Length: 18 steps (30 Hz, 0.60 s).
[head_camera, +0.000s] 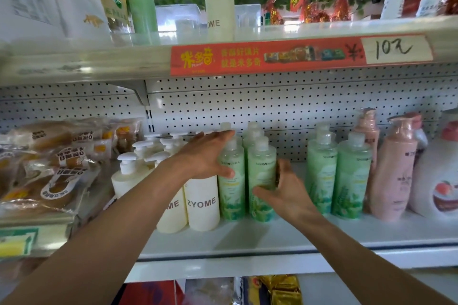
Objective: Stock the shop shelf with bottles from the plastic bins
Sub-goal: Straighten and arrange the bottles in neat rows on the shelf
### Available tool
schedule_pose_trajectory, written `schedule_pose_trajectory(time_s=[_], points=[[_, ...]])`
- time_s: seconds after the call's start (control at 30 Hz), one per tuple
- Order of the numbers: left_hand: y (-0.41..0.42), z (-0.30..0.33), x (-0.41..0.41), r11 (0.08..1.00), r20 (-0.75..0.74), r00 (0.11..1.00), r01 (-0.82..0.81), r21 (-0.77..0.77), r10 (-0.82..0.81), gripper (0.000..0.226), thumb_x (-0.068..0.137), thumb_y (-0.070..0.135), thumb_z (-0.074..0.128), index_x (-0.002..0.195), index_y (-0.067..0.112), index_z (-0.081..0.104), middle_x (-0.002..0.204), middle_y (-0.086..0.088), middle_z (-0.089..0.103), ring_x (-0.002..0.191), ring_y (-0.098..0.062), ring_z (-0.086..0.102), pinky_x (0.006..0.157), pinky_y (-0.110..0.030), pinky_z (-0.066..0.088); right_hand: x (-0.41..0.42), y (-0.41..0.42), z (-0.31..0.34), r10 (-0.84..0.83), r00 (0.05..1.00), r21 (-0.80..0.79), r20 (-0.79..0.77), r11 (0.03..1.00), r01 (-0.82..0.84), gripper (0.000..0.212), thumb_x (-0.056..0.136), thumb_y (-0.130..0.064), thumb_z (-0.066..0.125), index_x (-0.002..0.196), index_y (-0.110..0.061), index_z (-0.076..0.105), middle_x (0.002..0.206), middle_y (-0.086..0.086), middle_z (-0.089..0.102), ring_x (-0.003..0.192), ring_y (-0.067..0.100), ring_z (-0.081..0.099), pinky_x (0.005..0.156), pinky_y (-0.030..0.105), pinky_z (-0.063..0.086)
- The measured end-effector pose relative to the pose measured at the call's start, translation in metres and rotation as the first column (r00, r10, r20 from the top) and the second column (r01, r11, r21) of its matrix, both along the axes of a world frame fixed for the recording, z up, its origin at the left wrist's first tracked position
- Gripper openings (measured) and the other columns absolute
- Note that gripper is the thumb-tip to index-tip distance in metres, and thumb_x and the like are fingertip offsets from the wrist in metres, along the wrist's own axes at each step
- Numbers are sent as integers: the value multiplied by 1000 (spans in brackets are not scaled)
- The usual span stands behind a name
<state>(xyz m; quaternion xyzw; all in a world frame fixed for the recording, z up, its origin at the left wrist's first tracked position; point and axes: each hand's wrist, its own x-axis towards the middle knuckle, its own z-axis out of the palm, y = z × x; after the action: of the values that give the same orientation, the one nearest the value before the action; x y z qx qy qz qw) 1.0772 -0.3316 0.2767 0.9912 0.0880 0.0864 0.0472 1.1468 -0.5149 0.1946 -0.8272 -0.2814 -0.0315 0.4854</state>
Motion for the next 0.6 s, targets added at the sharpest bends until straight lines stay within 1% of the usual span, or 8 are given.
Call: schedule_pose_trajectory(time_s=[0.13,0.27,0.33,0.4,0.43,0.5,0.53,0.6], points=[[0,8,-2,997,12,997,81,-16,-81,112,70,61,74,154,33,5,162,7,-3,149,-13,-1,122,-35,1,-2,-3,-1,67,996,145,-59,988,-58,58,80,-38,75,125,-22,43,118,-8,59,107,7,58,86,21,47],[1,11,2,995,-57,993,104,-11,-104,124,66,60,77,154,31,-5,161,12,-11,148,-10,-4,119,-31,-3,15,1,17,130,945,351,-301,936,-17,79,83,-76,29,151,-37,23,157,-14,24,144,11,25,115,31,15],[4,8,5,995,-60,993,104,-12,-104,127,63,62,78,154,31,-6,161,13,-12,148,-9,-3,122,-33,1,37,8,20,182,872,344,-455,939,-16,104,62,-97,21,151,-43,19,160,-11,17,147,13,18,121,44,7],[7,5,7,994,-46,993,111,-11,-112,128,62,62,79,154,31,-6,161,14,-11,148,-9,-1,122,-36,7,62,16,12,278,825,397,-493,915,-71,122,45,-106,22,149,-43,25,159,-6,24,146,15,22,121,49,12],[9,4,7,993,-42,992,116,-13,-116,128,62,61,79,154,31,-6,161,13,-11,148,-9,-1,122,-35,9,66,19,15,301,809,406,-505,910,-85,118,50,-104,21,146,-39,36,153,-1,38,142,17,33,119,48,20],[11,3,7,992,-32,991,126,-19,-126,127,64,59,79,154,30,-5,161,13,-10,148,-8,0,121,-31,8,59,28,28,308,785,399,-538,913,-85,93,77,-88,15,124,-25,62,114,3,70,113,19,61,99,39,45],[12,2,7,991,-27,991,130,-19,-131,126,65,58,80,154,30,-5,161,14,-10,148,-7,0,121,-30,8,61,31,29,352,764,417,-541,901,-120,85,86,-79,10,113,-21,66,95,1,75,96,15,67,84,32,50],[11,0,7,991,-19,990,136,1,-136,126,66,57,79,154,29,-6,160,14,-11,148,-6,-1,121,-29,7,66,33,24,427,736,449,-526,874,-186,83,90,-71,5,108,-19,67,85,1,76,82,11,71,69,27,51]])
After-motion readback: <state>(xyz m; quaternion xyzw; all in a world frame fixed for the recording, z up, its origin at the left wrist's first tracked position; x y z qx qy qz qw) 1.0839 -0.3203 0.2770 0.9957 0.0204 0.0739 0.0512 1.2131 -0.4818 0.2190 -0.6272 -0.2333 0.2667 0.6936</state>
